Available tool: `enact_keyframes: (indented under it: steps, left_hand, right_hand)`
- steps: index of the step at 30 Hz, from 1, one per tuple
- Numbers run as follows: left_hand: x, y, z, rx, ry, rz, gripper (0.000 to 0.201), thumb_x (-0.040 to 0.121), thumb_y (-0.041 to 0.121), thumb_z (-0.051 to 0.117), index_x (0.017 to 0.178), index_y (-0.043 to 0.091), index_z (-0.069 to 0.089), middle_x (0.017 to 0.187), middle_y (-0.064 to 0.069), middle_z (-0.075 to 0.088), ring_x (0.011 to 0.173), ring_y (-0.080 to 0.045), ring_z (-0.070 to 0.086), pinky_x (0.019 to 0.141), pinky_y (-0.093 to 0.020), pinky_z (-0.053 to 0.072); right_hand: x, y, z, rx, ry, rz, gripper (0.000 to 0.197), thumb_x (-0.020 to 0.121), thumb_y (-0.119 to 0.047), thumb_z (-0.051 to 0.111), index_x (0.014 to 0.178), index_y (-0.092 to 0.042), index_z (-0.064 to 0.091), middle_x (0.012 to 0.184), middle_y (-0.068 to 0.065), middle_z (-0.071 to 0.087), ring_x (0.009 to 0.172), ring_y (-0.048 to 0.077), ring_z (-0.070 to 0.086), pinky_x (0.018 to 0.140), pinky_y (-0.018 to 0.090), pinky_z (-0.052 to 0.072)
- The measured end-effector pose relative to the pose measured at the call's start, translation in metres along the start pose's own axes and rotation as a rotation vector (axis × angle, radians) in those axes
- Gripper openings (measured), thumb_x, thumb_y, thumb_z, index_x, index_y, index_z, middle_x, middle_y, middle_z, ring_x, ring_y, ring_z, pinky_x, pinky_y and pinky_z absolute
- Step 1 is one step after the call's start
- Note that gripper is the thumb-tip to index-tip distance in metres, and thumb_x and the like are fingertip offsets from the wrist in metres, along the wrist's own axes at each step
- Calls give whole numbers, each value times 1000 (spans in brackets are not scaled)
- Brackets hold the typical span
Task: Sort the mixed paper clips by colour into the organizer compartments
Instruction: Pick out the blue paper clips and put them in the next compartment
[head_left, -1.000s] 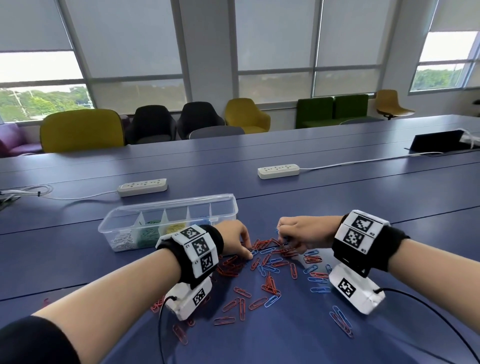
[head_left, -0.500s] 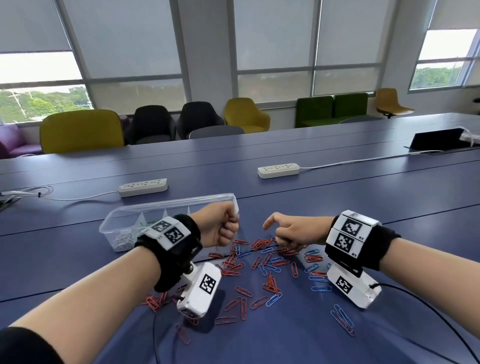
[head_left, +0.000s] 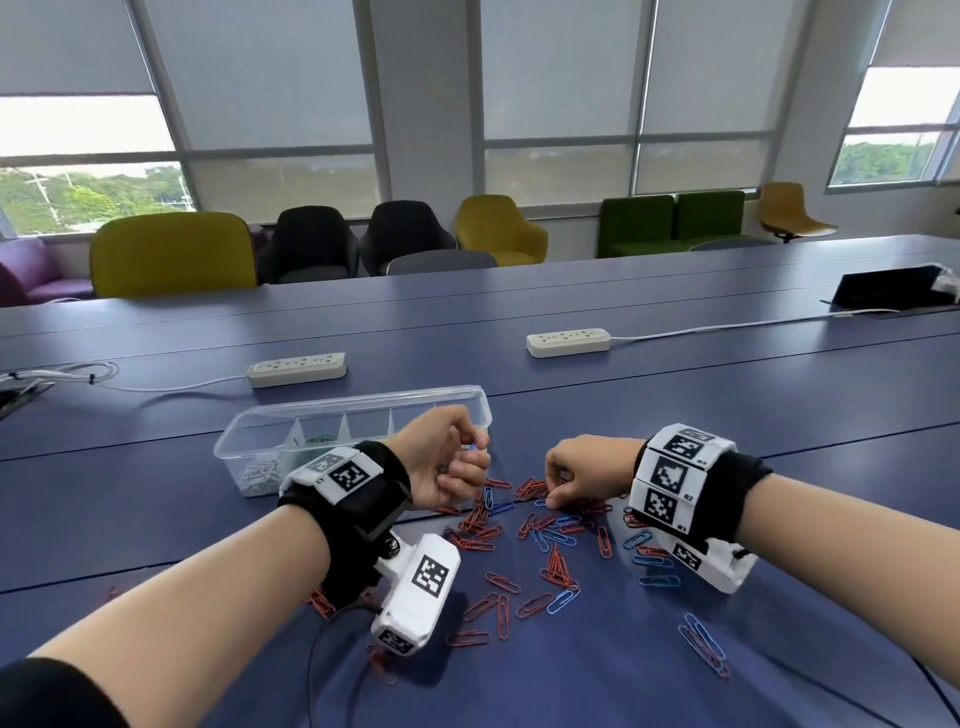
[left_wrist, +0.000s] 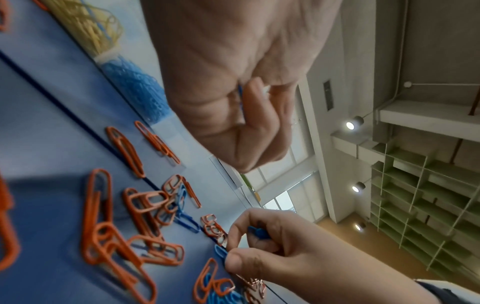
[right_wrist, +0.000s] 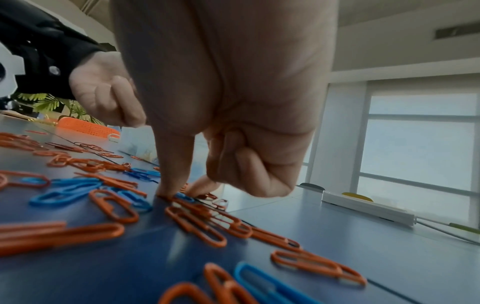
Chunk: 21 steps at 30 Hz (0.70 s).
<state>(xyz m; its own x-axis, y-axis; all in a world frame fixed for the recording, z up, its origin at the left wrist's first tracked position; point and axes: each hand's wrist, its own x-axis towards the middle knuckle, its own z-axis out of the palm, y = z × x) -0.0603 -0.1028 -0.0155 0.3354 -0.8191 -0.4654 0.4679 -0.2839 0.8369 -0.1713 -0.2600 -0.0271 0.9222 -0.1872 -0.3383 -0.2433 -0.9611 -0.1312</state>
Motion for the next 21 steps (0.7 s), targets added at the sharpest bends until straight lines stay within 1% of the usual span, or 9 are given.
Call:
enact_keyframes:
  steps: [2,4,7,9,11,13,15,18,21]
  left_hand:
    - [0,2,1,9,25,-20,25,87,17,30,63,15,36,52,4,27,33,-5,21,30,-10,13]
    - [3,2,3,141,85,-50,27,92,15,32,66,16,38,47,6,28,31,-4,20,29,-11,13]
    - [8,0,8,700,244,-33,26,95,15,44,70,11,48,45,5,28,32,-6,20,33,-11,16]
    - [13,-5,8,1184,324,43,26,91,22,56,69,9,54,54,0,39,41,-10,33,39,-15,28]
    - [17,-11,8,1415,327,101,30,85,34,64,77,7,69,67,-3,56,60,-13,50,57,-20,40]
    - [19,-15,9,1471,329,108,34,80,39,70,90,6,73,79,-3,62,74,-13,55,68,-25,43]
    - [20,-16,13,1506,342,131,32,79,36,71,95,7,73,88,-5,66,79,-10,55,70,-24,43]
    - [21,-15,16,1554,337,172,26,82,29,69,98,9,71,103,-6,69,83,-9,54,71,-21,40]
    - [20,-13,14,1556,330,172,26,80,27,72,99,9,71,106,-5,69,84,-10,55,71,-20,38]
  right_hand:
    - [0,0,-1,4,3,0,30,89,-31,61,105,-7,65,96,5,63,84,15,51,74,24,38]
    - [-1,-1,0,0,1,6,27,90,-30,59,103,-6,65,97,8,65,83,16,51,73,24,37]
    - [-4,-4,2,-29,-17,14,20,93,-26,52,86,-8,59,96,19,65,77,20,48,69,26,36]
    - [-8,-6,2,-41,-16,20,22,94,-26,45,82,-8,49,86,20,56,76,23,45,68,28,33]
    - [-13,-8,-1,-36,-3,17,24,96,-28,40,88,-7,47,88,13,51,81,23,45,70,28,32]
    - [-17,-9,-3,-23,-3,9,26,98,-30,38,93,-6,48,96,17,54,83,23,45,71,28,31]
    - [-21,-9,-4,-25,-5,8,25,98,-29,38,94,-6,46,103,21,57,83,23,45,71,28,30]
    - [-24,-6,-3,-35,-13,17,22,97,-27,39,92,-7,43,94,14,51,83,23,43,70,28,30]
    - [-27,-4,-4,-37,-16,20,22,97,-26,39,88,-6,40,88,12,46,78,23,40,57,31,27]
